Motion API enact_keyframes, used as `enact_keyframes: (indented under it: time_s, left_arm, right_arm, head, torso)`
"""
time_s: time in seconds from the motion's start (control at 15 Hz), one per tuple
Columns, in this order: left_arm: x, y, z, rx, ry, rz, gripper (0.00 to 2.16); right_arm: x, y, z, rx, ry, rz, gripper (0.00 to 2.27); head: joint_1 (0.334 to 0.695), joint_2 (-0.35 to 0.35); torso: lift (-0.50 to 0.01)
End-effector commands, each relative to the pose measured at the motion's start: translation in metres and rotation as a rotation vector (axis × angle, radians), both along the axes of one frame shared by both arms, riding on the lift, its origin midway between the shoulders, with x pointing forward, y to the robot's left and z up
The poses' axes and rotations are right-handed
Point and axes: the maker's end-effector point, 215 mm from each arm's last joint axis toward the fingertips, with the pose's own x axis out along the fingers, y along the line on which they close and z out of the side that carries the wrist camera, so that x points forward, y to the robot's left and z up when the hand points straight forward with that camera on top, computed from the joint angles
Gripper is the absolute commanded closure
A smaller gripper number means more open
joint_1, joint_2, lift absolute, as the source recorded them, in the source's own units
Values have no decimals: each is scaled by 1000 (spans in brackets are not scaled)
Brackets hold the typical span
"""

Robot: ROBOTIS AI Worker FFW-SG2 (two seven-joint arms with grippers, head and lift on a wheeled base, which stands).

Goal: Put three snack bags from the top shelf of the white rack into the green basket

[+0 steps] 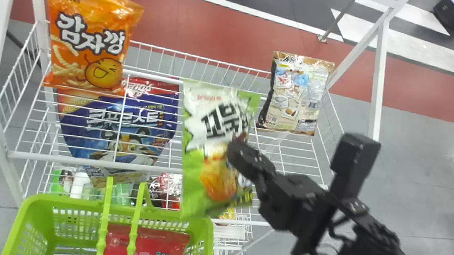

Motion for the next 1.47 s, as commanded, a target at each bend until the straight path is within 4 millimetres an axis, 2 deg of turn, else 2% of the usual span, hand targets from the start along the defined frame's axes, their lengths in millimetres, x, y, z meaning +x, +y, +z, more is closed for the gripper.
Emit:
enact_keyframes:
  time_s: [0.0, 0.07, 0.2, 0.33, 0.53, 0.73, 0.87, 1.0, 1.13, 1.2, 1.27, 1.33, 1.4]
  left_arm:
    - [-4, -2, 1, -2, 3, 0, 2145]
    - [-6, -2, 0, -4, 0, 11, 2145]
    - [-8, -6, 0, -5, -3, 6, 2145]
    - [-8, -9, 0, -4, -9, 5, 2145]
    - [-10, -12, -1, 1, -9, -3, 2145]
    - [-12, -15, -1, 1, -10, -9, 2145]
    - [-14, -16, 1, 0, -11, -13, 2145]
    - [-16, -14, 3, 1, -19, -10, 2145]
    - [-16, -9, 3, 3, -14, -2, 2145]
    - [-15, -7, 2, 4, -15, 1, 2145]
    - [-15, -7, 3, 2, -16, 1, 2145]
    - [-14, -8, 4, 5, -22, 1, 2145]
    - [-14, -9, 5, 6, -26, -3, 2145]
  right_arm:
    - [-37, -6, -16, 11, 92, 0, 2135]
    - [-49, -4, -18, 11, 113, 12, 2132]
    - [-96, 0, -43, 76, 283, 47, 2132]
    - [-133, 13, -64, 138, 415, 89, 2132]
    - [-162, 39, -88, 221, 517, 151, 2135]
    - [-170, 77, -87, 255, 525, 236, 2132]
    - [-161, 102, -86, 234, 486, 284, 2132]
    - [-144, 117, -100, 193, 441, 303, 2132]
    - [-131, 121, -123, 167, 437, 318, 2111]
    - [-127, 121, -132, 165, 443, 318, 1912]
    - [-123, 118, -139, 159, 451, 311, 1440]
    - [-119, 113, -144, 140, 454, 303, 603]
    - [-117, 108, -145, 126, 451, 298, 2]
  head:
    - [695, -350]
    - [695, -350]
    - [695, -350]
    - [695, -350]
    - [695, -350]
    - [695, -350]
    - [695, -350]
    - [695, -350]
    - [695, -350]
    - [695, -350]
    - [695, -338]
    - [695, -327]
    - [695, -322]
  torso:
    - [0]
    - [0]
    - [0]
    - [0]
    - [0]
    - [0]
    - [0]
    - [0]
    - [0]
    - [0]
    - [0]
    - [0]
    - [0]
